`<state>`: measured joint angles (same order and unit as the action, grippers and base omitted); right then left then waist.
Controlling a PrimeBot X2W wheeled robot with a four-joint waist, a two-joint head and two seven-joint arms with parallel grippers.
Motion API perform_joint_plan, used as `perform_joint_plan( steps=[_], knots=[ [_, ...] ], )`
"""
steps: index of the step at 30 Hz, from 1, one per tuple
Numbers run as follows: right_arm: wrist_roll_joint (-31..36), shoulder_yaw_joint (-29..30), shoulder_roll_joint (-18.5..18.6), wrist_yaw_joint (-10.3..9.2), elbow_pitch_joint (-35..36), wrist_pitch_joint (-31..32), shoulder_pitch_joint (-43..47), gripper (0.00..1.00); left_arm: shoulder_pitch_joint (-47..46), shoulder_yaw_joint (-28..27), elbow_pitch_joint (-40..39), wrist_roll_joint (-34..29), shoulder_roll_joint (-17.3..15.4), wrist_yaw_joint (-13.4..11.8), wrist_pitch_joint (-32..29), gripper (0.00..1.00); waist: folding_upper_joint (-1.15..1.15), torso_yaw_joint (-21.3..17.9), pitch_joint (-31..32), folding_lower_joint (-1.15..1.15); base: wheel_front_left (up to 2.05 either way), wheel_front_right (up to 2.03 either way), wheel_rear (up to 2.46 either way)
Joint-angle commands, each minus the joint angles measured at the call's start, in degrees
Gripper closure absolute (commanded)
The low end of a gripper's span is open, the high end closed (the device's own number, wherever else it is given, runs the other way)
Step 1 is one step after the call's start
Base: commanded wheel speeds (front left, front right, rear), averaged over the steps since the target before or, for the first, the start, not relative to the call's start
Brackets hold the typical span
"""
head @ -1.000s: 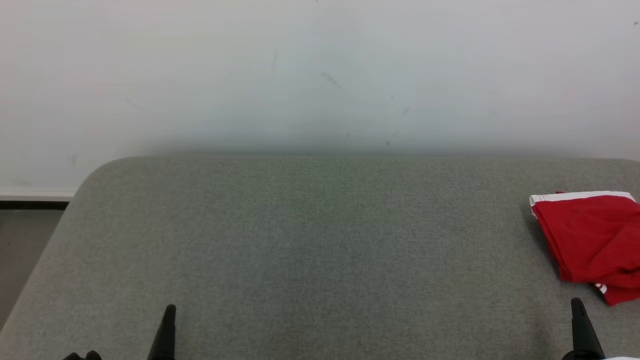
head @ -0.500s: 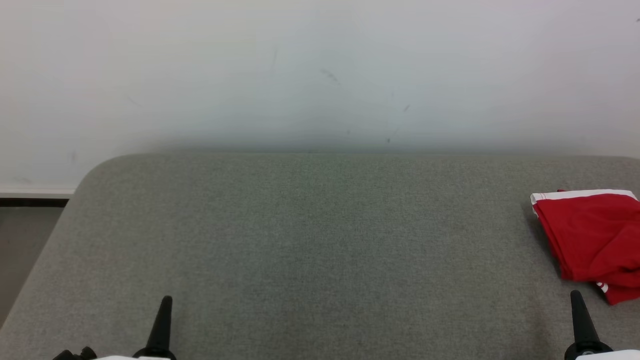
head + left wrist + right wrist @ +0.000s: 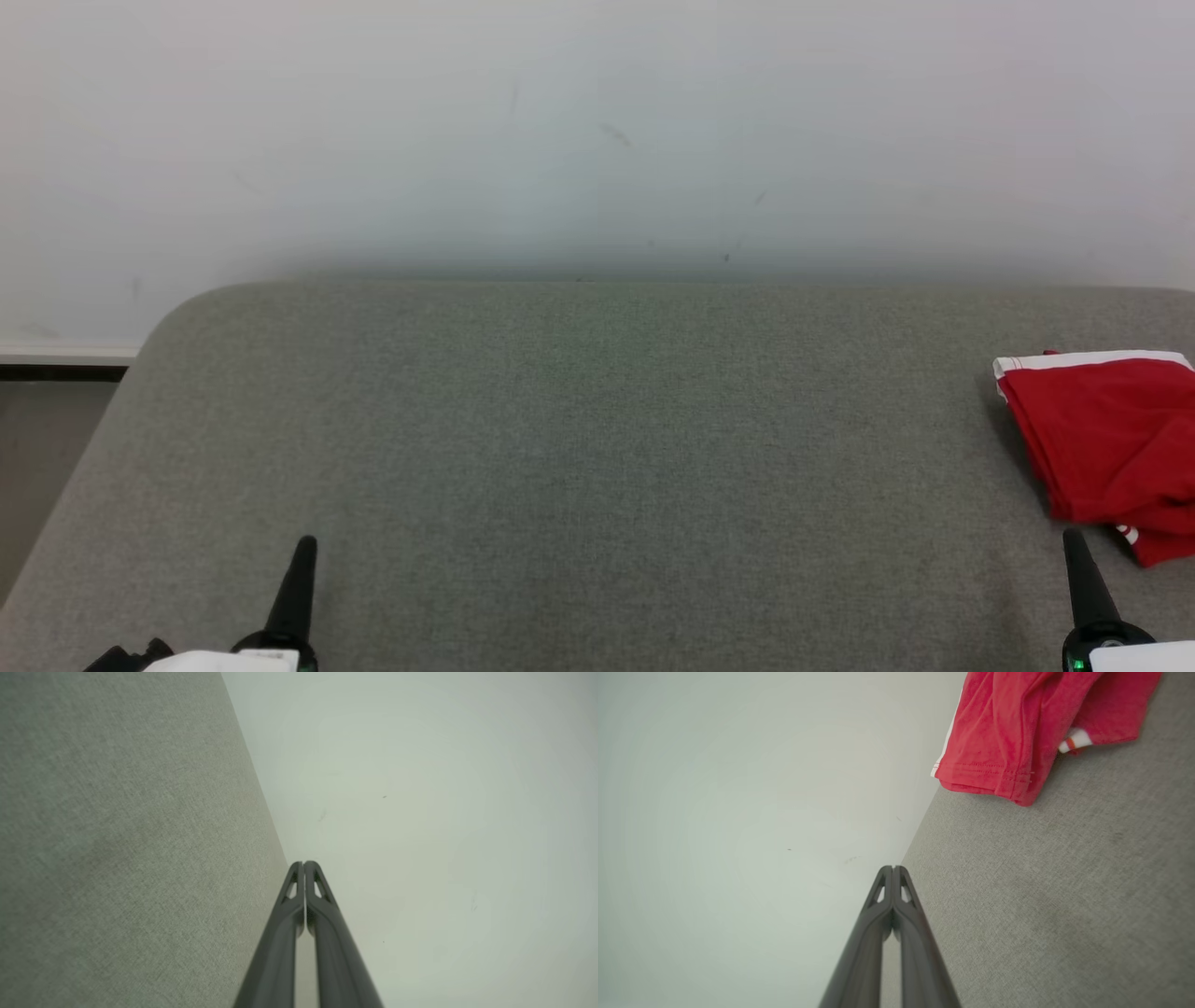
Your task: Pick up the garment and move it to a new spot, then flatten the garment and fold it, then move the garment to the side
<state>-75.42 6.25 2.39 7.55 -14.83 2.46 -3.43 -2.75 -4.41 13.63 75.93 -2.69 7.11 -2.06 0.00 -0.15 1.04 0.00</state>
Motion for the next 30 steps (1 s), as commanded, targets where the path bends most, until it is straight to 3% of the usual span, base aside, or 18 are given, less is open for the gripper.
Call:
perform_joint_plan(
  steps=[1, 30],
  knots=[
    [-1.6, 0.3, 0.7, -0.08, 0.5, 0.3, -1.0, 1.00, -1.1, -0.3, -0.2, 1.4, -0.4, 0.3, -0.5, 1.00, 0.00, 0.0, -0.1, 0.00, 0.00, 0.00, 0.00],
    [-14.0, 0.4, 0.7, -0.11, 0.9, 3.5, -2.7, 1.00, -3.2, -1.9, 0.3, 13.8, -0.5, 0.5, -3.8, 1.00, 0.00, 0.1, -0.9, 0.00, 0.00, 0.00, 0.00]
  ],
)
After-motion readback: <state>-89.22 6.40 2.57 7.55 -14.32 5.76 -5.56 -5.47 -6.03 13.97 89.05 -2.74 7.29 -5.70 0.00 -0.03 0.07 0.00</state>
